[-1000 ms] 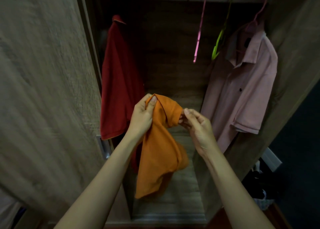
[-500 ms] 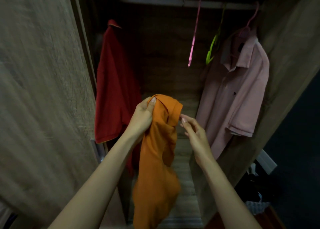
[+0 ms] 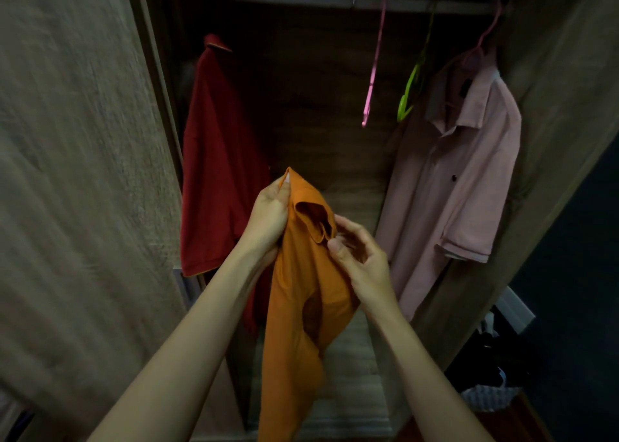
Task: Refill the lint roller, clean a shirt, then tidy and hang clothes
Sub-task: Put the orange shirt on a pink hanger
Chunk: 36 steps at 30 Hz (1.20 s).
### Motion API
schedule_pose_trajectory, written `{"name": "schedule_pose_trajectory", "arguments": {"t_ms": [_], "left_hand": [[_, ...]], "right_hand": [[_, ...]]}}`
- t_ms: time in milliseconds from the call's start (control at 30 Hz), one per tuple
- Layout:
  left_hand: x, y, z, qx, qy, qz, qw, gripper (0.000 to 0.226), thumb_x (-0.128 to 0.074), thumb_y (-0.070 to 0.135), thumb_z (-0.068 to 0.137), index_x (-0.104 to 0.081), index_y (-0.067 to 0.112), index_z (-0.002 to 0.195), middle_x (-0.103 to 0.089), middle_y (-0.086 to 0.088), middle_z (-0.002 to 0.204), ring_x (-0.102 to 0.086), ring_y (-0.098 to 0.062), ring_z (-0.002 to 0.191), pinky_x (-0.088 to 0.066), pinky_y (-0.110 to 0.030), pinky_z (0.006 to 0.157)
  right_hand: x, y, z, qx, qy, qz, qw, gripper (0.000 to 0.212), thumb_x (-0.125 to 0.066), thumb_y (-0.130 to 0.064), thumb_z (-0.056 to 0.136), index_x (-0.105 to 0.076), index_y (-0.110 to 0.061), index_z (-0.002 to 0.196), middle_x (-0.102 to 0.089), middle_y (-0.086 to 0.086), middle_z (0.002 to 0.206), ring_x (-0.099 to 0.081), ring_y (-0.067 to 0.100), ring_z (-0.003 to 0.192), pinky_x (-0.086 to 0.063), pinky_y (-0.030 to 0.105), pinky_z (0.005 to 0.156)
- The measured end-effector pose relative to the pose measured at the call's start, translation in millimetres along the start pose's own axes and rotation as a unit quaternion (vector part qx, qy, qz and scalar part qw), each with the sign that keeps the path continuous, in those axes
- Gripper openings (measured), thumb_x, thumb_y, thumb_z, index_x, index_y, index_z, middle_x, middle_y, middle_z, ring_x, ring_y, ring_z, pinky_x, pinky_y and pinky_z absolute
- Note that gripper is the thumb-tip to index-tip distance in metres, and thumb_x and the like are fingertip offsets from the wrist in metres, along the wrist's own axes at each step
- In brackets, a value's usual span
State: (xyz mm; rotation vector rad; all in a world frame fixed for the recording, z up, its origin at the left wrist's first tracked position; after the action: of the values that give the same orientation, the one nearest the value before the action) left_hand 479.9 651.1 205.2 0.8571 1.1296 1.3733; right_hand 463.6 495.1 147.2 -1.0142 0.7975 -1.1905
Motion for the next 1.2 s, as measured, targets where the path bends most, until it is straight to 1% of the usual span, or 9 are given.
{"name": "schedule_pose_trajectory", "arguments": {"t_ms": [267, 367, 467, 600, 767, 867, 967, 1133, 1200], "left_hand": [[2, -1, 1, 0.036, 0.013, -0.068, 0.997, 0.035, -0.042, 0.02, 0.103, -0.049, 0.018, 0.069, -0.049, 0.005, 0.054, -0.048, -0.006, 0.049, -0.045, -0.019, 0.053], [5, -7, 2, 0.051, 0.002, -0.058, 0.997, 0.029, -0.043, 0.031, 0.103, -0.06, 0.018, 0.083, -0.057, -0.002, 0.069, -0.059, -0.017, 0.067, -0.051, -0.026, 0.07], [7, -18, 3, 0.084, 0.008, -0.045, 0.995, 0.026, -0.043, 0.034, 0.102, -0.066, 0.023, 0.104, -0.074, 0.003, 0.083, -0.072, -0.011, 0.078, -0.056, -0.021, 0.068], [4, -32, 3, 0.099, -0.006, 0.061, 0.993, 0.024, -0.051, 0.035, 0.099, -0.064, 0.016, 0.099, -0.069, -0.002, 0.086, -0.067, -0.014, 0.078, -0.053, -0.022, 0.069], [2, -40, 0, -0.011, 0.061, 0.181, 0.981, 0.01, -0.053, 0.037, 0.097, -0.057, 0.028, 0.097, -0.065, 0.002, 0.1, -0.063, -0.011, 0.088, -0.052, -0.024, 0.076], [-4, -36, -20, -0.032, 0.081, 0.131, 0.988, 0.022, -0.05, 0.042, 0.096, -0.056, 0.025, 0.107, -0.064, 0.007, 0.098, -0.062, -0.009, 0.091, -0.048, -0.022, 0.079], [-12, -42, -38, 0.055, 0.054, 0.083, 0.994, 0.042, -0.058, 0.053, 0.088, -0.049, 0.026, 0.119, -0.063, 0.008, 0.088, -0.064, -0.008, 0.084, -0.048, -0.023, 0.073], [-14, -69, -42, 0.127, -0.001, 0.064, 0.99, 0.011, -0.062, 0.01, 0.091, -0.061, 0.015, 0.102, -0.071, -0.002, 0.08, -0.066, -0.009, 0.071, -0.051, -0.025, 0.071], [-3, -64, -36, 0.097, 0.006, 0.007, 0.995, 0.025, -0.059, 0.003, 0.092, -0.058, 0.015, 0.114, -0.069, -0.002, 0.074, -0.064, -0.006, 0.065, -0.051, -0.022, 0.067]], "right_hand": [[1, -11, 20, 0.09, 0.056, -0.028, 0.994, 0.017, -0.063, -0.027, 0.083, -0.069, -0.017, 0.095, -0.064, 0.006, 0.104, -0.061, 0.01, 0.102, -0.047, 0.016, 0.086], [11, -19, 24, 0.086, 0.084, -0.008, 0.993, 0.013, -0.054, -0.021, 0.092, -0.063, -0.014, 0.086, -0.068, -0.012, 0.083, -0.063, -0.002, 0.083, -0.048, 0.011, 0.074], [11, -23, 28, 0.091, 0.102, -0.01, 0.99, 0.022, -0.048, -0.016, 0.096, -0.055, -0.014, 0.075, -0.058, -0.02, 0.061, -0.053, -0.007, 0.062, -0.041, 0.008, 0.061], [-1, -29, 32, 0.1, 0.137, -0.012, 0.985, 0.025, -0.046, -0.02, 0.097, -0.053, -0.009, 0.077, -0.046, -0.006, 0.06, -0.044, -0.002, 0.053, -0.036, 0.012, 0.051], [1, -23, 42, 0.092, 0.17, -0.051, 0.98, 0.034, -0.047, -0.032, 0.097, -0.055, -0.006, 0.078, -0.044, 0.004, 0.059, -0.043, 0.01, 0.054, -0.035, 0.026, 0.052], [5, -19, 43, 0.099, 0.172, -0.074, 0.977, 0.032, -0.047, -0.029, 0.098, -0.054, -0.008, 0.074, -0.041, 0.002, 0.056, -0.041, 0.008, 0.051, -0.035, 0.023, 0.051], [8, -16, 43, 0.099, 0.168, -0.076, 0.978, 0.034, -0.048, -0.026, 0.098, -0.053, -0.002, 0.074, -0.043, 0.002, 0.056, -0.042, 0.009, 0.053, -0.036, 0.023, 0.051], [15, -11, 46, 0.096, 0.164, -0.084, 0.978, 0.04, -0.05, -0.029, 0.097, -0.05, 0.002, 0.073, -0.038, 0.005, 0.058, -0.036, 0.01, 0.054, -0.029, 0.029, 0.051], [22, -9, 45, 0.084, 0.172, -0.094, 0.977, 0.04, -0.05, -0.033, 0.097, -0.051, -0.001, 0.073, -0.039, 0.0, 0.056, -0.037, 0.009, 0.054, -0.03, 0.03, 0.052]]}}
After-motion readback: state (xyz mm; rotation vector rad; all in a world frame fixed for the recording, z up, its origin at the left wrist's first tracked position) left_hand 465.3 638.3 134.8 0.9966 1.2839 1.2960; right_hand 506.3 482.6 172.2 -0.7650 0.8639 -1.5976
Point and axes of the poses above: each hand's wrist, its own z-axis towards the middle knuckle, its own x-axis out of the back of the hand, y = z × x, the point moved 1 cm from there along z, towards the middle knuckle
